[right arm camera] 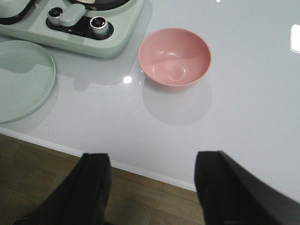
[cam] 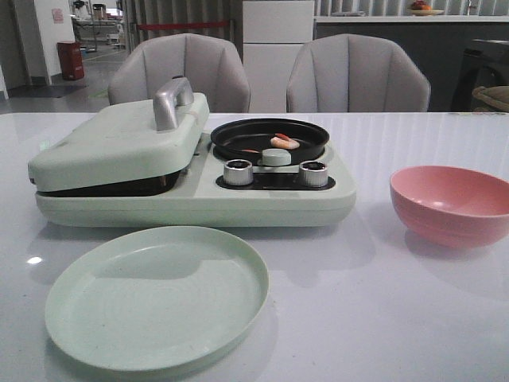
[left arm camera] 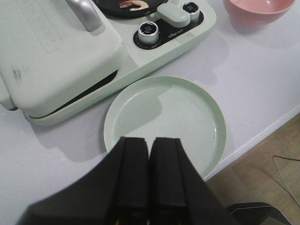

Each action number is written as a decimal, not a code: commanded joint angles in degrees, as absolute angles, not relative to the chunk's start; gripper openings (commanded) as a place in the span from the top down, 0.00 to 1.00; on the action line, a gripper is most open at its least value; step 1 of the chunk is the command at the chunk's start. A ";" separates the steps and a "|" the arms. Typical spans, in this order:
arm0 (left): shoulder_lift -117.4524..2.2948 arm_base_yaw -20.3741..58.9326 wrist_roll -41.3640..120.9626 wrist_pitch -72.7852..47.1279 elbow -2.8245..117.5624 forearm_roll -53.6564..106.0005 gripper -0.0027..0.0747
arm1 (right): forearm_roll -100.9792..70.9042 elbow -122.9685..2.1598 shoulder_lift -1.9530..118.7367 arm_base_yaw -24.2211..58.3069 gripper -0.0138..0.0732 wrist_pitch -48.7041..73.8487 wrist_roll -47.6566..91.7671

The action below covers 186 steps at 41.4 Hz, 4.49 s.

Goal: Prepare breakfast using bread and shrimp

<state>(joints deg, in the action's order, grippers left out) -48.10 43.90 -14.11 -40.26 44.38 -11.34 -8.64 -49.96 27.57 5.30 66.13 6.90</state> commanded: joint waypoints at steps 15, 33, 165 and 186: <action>-47.84 44.22 -14.54 -36.20 46.01 -12.04 0.84 | -9.16 -51.32 27.96 5.08 0.70 62.64 6.91; -47.84 44.22 -14.54 -36.20 46.01 -12.04 0.84 | -9.16 -51.32 27.96 5.08 0.80 62.17 6.91; 1.57 1.00 -1.43 5.74 -1.99 0.00 0.84 | -7.75 -43.46 23.06 4.83 0.80 54.22 6.91; 1.57 1.00 -1.43 5.74 -1.99 0.00 0.84 | -7.97 -4.49 1.33 2.99 0.80 2.05 6.91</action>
